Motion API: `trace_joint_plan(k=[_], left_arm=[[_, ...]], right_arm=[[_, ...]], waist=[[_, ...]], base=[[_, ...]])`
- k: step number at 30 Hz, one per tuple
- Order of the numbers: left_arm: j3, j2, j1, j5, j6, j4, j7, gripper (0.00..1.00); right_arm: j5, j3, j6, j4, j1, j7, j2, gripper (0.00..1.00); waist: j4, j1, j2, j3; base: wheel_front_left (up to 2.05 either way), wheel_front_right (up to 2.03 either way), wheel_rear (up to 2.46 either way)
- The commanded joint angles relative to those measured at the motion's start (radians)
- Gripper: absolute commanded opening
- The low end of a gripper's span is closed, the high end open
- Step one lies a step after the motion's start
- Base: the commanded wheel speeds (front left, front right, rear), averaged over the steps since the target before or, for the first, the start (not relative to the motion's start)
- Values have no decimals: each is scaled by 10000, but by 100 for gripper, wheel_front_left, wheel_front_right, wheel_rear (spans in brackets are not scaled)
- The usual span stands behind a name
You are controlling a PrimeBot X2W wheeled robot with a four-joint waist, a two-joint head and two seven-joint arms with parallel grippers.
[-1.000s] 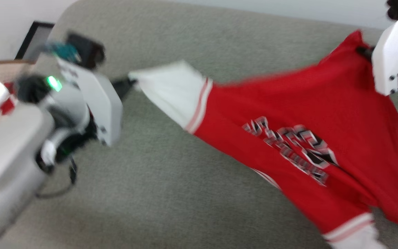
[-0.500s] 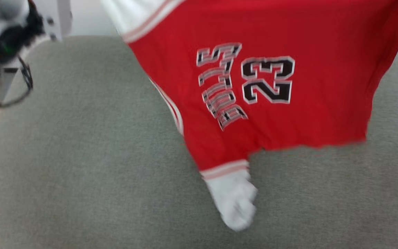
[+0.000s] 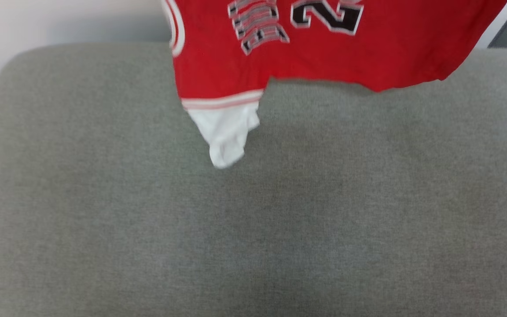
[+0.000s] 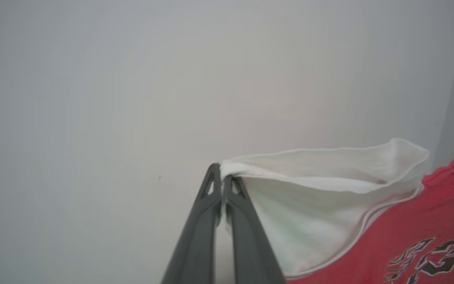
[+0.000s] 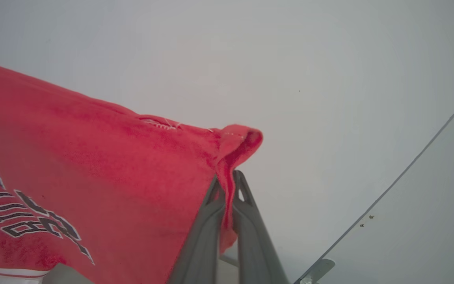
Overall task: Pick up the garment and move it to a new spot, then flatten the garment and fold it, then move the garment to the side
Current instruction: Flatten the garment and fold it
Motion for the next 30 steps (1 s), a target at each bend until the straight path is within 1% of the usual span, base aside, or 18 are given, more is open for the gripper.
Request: trace_joint_plan(k=[1, 7, 8, 9, 10, 11, 15, 17, 20, 22, 24, 28, 30], left_arm=[[2, -181, -481, 209, -62, 336, -386, 0], [-49, -692, -1792, 855, 150, 1446, -1673, 0], [-49, -692, -1792, 855, 150, 1446, -1673, 0], [-9, -820, -2305, 1099, 259, 1815, -2267, 0], [27, -908, -2520, 1135, 313, 2017, -2617, 0], [27, -908, -2520, 1135, 313, 2017, -2617, 0], [105, -1232, -3404, 1515, 608, 2787, -3949, 0], [143, -1398, -3787, 1608, 683, 3136, -4541, 0], [263, -1586, -4297, 1699, 622, 3401, -5198, 0], [363, -1696, -4384, 1773, 503, 3403, -5357, 0], [334, -1773, -4087, 1901, 318, 3478, -5407, 0], [246, -1801, -3295, 1941, -201, 3533, -5418, 0], [32, -1855, -2666, 1930, -410, 3694, -5421, 0]], right_arm=[[-346, -286, -14, 222, -264, -346, 181, 0], [-1492, -775, -14, 1064, -1080, -1557, 832, 0], [-1492, -775, -14, 1064, -1080, -1557, 832, 0], [-1936, -919, -14, 1476, -1402, -2176, 1120, 0], [-2197, -992, -14, 1691, -1553, -2585, 1268, 0], [-2197, -992, -14, 1691, -1553, -2585, 1268, 0], [-3380, -1311, -14, 2591, -2227, -4280, 1728, 0], [-3988, -1505, -14, 3092, -2559, -5103, 1955, 0], [-4951, -1852, -14, 3669, -2987, -5909, 2178, 0], [-5524, -2053, -14, 3914, -3095, -6086, 2313, 0], [-5865, -2184, -14, 4158, -2944, -6150, 2476, 0], [-6100, -2106, -14, 4687, -2561, -6174, 2673, 0], [-5971, -1928, -14, 4919, -2255, -6177, 2764, 0]], waist=[[-160, 0, 0, 739], [-390, 0, 0, 2134], [-390, 0, 0, 2134], [-483, 0, 0, 2547], [-527, 0, 0, 2717], [-527, 0, 0, 2717], [-650, 0, 0, 3310], [-665, 0, 0, 3521], [-645, 0, 0, 3804], [-593, 0, 0, 3962], [-526, 0, 0, 4026], [-403, 0, 0, 3965], [-329, 0, 0, 3819]], base=[[0, 0, 0], [0, 0, 0], [0, 0, 0], [0, 0, 0], [0, 0, 0], [0, 0, 0], [0, 0, 0], [0, 0, 0], [0, 0, 0], [0, 0, 0], [0, 0, 0], [0, 0, 0], [0, 0, 0]])
